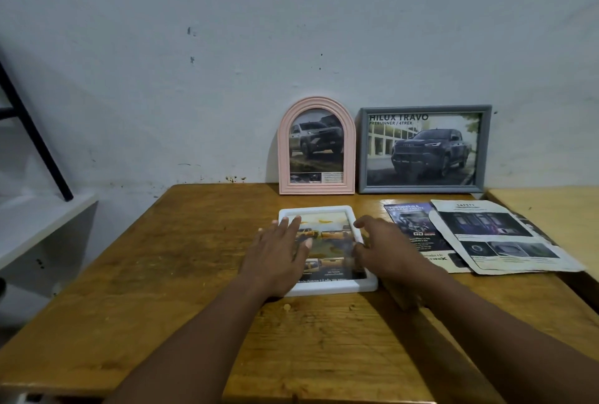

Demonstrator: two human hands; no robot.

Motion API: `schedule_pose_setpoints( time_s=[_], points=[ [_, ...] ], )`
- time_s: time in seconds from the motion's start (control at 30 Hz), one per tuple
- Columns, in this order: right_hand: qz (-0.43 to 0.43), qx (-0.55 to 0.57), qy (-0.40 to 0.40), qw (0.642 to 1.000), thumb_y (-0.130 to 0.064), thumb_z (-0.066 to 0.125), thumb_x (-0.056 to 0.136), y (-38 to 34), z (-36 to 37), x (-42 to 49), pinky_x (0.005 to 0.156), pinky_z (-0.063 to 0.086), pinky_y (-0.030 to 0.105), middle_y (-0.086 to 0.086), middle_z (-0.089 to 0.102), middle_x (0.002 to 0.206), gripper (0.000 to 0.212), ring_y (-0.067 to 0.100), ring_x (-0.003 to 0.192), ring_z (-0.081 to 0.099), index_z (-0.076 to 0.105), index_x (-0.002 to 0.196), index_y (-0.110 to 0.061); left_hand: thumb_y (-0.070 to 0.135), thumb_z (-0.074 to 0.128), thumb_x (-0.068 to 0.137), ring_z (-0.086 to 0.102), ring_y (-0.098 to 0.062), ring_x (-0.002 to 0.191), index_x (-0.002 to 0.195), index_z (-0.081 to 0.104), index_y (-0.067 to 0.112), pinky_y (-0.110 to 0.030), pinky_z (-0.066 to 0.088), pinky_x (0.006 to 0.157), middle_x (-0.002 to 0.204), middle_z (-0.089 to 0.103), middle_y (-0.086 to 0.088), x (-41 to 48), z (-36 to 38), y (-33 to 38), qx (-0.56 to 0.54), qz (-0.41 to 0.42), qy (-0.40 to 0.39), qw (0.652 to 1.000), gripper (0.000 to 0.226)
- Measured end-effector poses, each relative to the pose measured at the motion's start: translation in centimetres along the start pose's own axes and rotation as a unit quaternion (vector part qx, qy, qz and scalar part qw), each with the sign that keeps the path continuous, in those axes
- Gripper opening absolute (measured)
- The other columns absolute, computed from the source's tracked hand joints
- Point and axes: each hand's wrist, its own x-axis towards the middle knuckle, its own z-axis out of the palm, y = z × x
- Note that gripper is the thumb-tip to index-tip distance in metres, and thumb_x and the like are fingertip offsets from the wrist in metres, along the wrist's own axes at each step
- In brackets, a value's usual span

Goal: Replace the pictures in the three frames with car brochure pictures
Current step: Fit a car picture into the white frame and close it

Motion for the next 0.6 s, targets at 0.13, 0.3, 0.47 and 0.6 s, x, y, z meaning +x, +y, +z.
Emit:
schedule_pose_setpoints(
  time_s=[0.13,0.3,0.47,0.6],
  points=[
    [0.003,-0.032,-0.081,0.996,-0.035,0.063,0.092,2.1,-3.9,-2.8,0.084,0.054,0.034,-0.004,0.063,0.111,0.042,0.012,0.097,0.06,0.049,0.131,-0.029,0.055,0.026,0.106,0.017,-0.022,0.154,0.162,0.014,0.031,-0.044,0.016,0.122,0.169,0.015,-0.001,0.3,-0.7,0.5,-0.05,0.015,-0.018,0.998,0.063],
    [-0.025,-0.043,-0.124,0.991,-0.031,0.071,0.087,3.7,-5.0,-6.9,0.093,0.05,0.03,-0.011,0.053,0.13,0.052,0.009,0.113,0.052,0.048,0.134,-0.032,0.058,0.03,0.105,0.02,-0.025,0.154,0.162,0.015,0.032,-0.049,0.024,0.122,0.17,0.014,-0.001,0.1,-0.6,0.8,-0.061,-0.012,-0.036,0.997,0.064],
    [-0.024,-0.026,-0.051,0.998,-0.011,0.062,0.092,4.1,-4.2,-7.3,0.083,0.051,0.025,-0.009,0.056,0.129,0.042,0.009,0.108,0.054,0.054,0.128,-0.033,0.056,0.028,0.106,0.011,-0.024,0.156,0.162,0.013,0.03,-0.047,0.017,0.123,0.171,0.007,-0.002,-0.6,-0.2,0.8,-0.051,-0.008,-0.037,0.998,0.064],
    [0.003,0.017,0.014,1.0,-0.001,0.062,0.089,4.2,-5.3,-5.5,0.075,0.051,0.02,-0.006,0.06,0.123,0.04,0.011,0.105,0.057,0.062,0.12,-0.026,0.056,0.027,0.105,0.012,-0.024,0.156,0.162,0.013,0.032,-0.047,0.019,0.122,0.17,0.009,-0.001,-0.4,-0.8,0.3,-0.077,-0.016,-0.025,0.997,0.063]
  ],
)
